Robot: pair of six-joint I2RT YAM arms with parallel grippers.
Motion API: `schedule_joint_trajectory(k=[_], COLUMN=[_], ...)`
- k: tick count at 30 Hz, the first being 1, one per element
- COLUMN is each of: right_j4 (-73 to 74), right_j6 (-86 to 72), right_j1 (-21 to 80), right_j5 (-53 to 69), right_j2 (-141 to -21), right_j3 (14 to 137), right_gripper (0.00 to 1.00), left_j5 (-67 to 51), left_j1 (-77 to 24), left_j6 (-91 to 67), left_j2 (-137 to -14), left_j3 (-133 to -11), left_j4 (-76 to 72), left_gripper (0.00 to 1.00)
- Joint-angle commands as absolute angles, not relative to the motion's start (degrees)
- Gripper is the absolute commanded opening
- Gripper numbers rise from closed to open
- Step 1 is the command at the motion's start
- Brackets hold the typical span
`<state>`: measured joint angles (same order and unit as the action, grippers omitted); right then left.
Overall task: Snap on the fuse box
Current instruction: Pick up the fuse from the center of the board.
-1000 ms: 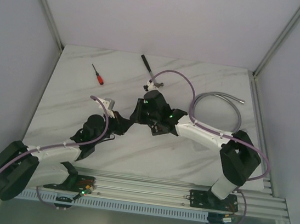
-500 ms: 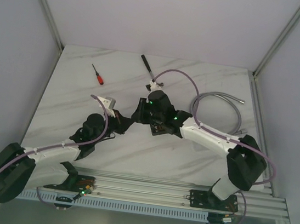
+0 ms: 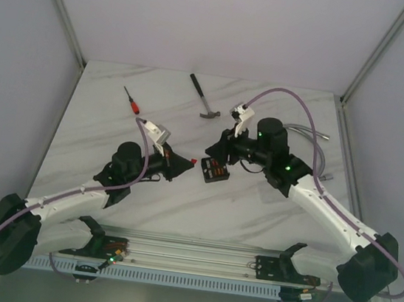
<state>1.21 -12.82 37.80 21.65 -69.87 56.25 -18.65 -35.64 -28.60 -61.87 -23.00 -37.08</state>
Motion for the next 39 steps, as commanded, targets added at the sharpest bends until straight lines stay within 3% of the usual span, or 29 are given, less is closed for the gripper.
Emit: schedule_joint_trajectory(k=[1,9,16,26,39], right_j4=[3.93,9.30,9.93,10.54,12.86], right_j6=[-0.85,6.97,8.73,10.12,12.92], right_j1=[35.85,35.45,35.43,35.20,35.16], right_j5=[38.49,49.12,51.12,54.50,58.63], right_j2=[-67.59,-68.68,-69.86,-69.62,-70.97], right_j3=[55.19,56.84,57.22,56.87,56.87], right_gripper=[0.44,0.44,0.40,0.21,0.12], left_j5=[-30.87,-39.67,-42.89,-43.16,-43.07], left_j1=[-35.61,-36.14,-37.85,-38.32,-38.33], left_j6=[-24.33,-24.09,-22.63,-22.56,-24.47], left_j2=[-61.76,-63.50,-64.68,-64.71,-64.75], left_j3=[-26.90,-30.23,-31.85,-31.99,-31.74], left_j4=[-35.51,-36.47,-35.26,-35.11,-37.77], left_gripper=[0.00,0.00,0.00,0.00,0.00])
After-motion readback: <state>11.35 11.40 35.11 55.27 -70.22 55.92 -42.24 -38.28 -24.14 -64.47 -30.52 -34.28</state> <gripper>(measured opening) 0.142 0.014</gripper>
